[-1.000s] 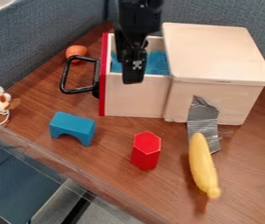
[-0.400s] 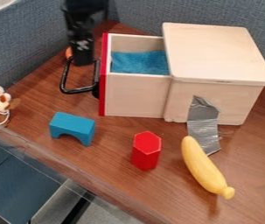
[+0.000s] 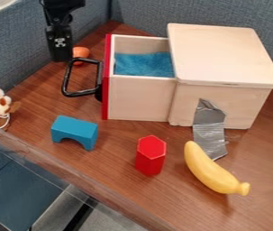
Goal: Close the drawer
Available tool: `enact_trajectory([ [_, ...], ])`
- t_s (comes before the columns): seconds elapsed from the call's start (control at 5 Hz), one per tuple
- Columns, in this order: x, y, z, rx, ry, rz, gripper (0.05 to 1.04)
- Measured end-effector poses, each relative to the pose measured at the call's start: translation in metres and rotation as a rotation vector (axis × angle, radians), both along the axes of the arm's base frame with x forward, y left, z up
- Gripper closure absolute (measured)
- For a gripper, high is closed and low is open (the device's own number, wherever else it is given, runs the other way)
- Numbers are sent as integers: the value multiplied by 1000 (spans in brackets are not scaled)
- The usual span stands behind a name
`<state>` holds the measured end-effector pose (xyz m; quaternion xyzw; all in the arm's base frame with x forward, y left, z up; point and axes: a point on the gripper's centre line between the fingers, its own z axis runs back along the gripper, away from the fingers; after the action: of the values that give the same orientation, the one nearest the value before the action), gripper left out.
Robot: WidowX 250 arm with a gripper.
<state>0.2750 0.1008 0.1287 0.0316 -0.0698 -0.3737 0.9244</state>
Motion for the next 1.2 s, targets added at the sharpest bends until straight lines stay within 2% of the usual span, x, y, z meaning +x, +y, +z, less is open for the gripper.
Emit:
enact_trajectory([
  [0.2,4,10,-9,48,3,5,84],
  [0.4,9,15,-21,64,13,7,84],
  [1.0,11,23,-59,74,99,4,83],
  [1.2,10,33,-60,96,108,14,83],
])
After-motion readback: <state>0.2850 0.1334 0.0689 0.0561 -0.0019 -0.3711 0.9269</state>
